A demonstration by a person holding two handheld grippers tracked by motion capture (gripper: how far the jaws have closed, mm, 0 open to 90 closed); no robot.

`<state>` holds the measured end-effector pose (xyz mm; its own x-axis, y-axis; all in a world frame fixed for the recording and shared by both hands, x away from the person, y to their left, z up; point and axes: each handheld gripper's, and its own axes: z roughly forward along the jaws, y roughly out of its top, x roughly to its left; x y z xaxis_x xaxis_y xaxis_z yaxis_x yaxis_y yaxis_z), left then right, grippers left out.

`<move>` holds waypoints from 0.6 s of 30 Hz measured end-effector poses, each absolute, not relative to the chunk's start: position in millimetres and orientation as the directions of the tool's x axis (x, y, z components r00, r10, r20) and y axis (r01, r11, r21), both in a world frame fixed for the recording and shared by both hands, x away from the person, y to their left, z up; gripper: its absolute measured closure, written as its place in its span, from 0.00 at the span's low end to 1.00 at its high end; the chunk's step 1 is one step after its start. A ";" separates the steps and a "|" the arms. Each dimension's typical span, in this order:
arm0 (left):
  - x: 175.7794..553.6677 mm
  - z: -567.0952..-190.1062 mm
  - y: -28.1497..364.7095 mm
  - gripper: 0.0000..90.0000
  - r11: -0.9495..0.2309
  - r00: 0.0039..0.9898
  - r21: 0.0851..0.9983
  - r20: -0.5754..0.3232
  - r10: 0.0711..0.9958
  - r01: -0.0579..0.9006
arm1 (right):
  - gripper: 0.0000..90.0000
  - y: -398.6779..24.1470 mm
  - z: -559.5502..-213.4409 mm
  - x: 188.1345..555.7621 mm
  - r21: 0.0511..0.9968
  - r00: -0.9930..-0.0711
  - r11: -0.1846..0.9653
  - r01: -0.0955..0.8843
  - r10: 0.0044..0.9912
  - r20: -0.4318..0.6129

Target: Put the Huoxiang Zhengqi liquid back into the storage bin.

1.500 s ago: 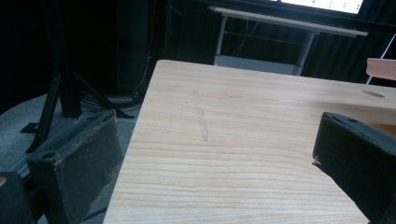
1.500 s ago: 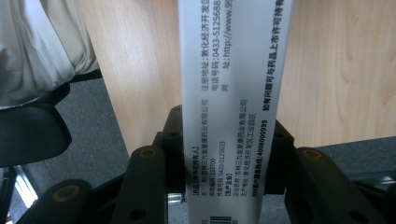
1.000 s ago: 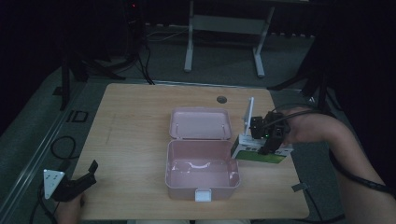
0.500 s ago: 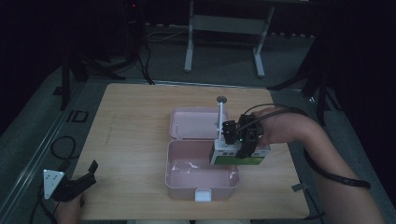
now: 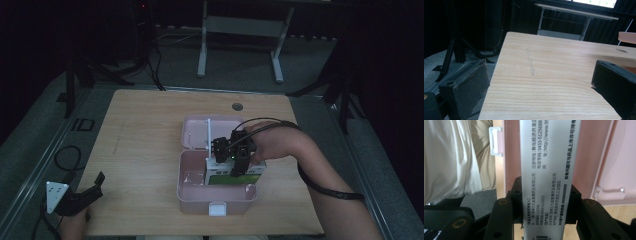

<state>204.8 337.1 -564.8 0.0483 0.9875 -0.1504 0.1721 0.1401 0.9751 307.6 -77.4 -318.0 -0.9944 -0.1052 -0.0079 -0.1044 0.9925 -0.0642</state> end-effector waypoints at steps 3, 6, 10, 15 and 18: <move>204.6 -564.8 337.1 0.01 0.139 0.049 0.975 -0.149 0.988 0.171 | 0.69 -70.2 -325.7 307.0 -0.069 -0.995 0.992 -0.104 -0.105 -0.004; 204.8 -564.8 337.1 0.01 0.140 0.050 0.975 -0.151 0.987 0.172 | 0.69 -66.0 -334.3 306.7 -0.067 -0.994 0.992 -0.110 -0.109 0.014; 204.7 -564.8 337.2 0.01 0.140 0.050 0.975 -0.151 0.987 0.171 | 0.69 -62.9 -348.2 307.3 -0.080 -0.995 0.992 -0.099 -0.098 0.020; 204.7 -564.8 337.4 0.01 0.141 0.053 0.975 -0.152 0.987 0.172 | 0.69 -62.5 -367.9 310.8 -0.092 -0.996 0.992 -0.087 -0.084 0.039; 204.8 -564.8 337.3 0.01 0.141 0.051 0.975 -0.151 0.987 0.172 | 0.69 -63.4 -378.4 312.8 -0.095 -0.996 0.992 -0.083 -0.079 0.047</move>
<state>204.8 337.3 -564.8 0.0510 0.9872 -0.1514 0.1720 0.1406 0.9750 312.8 -63.4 -378.4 -0.9958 -0.0785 0.0466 -0.0827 0.9921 -0.0949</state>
